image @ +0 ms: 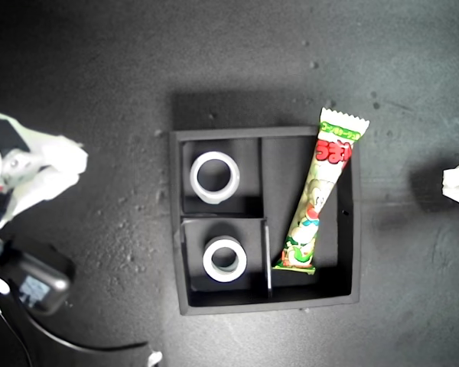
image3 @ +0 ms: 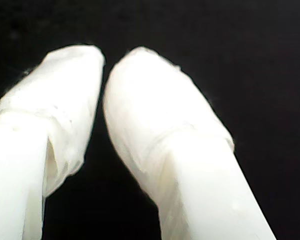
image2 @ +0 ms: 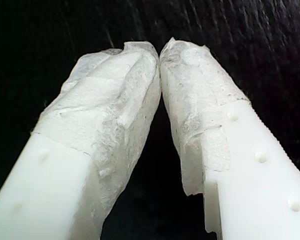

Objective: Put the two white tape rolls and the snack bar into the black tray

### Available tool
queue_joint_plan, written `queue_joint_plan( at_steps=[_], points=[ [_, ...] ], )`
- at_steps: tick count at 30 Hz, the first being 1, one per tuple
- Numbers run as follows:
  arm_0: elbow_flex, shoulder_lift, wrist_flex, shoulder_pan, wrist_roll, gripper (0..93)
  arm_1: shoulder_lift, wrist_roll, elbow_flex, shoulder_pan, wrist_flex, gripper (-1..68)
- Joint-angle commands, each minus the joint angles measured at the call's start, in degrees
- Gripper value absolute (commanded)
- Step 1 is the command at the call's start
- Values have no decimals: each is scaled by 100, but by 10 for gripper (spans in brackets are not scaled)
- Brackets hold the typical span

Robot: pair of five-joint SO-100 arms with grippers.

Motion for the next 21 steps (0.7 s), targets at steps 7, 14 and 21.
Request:
queue_joint_plan(
  at_steps=[7,14,21],
  points=[
    [3683,1925,-1503,729,-870,0,62,-1090,70,-202,668,-3],
    [5511,4605,-967,1002,-1187,0,53,-1081,70,35,1485,0],
    [5845,5036,-501,958,-1406,5,53,-1107,70,62,1951,0]
  ],
)
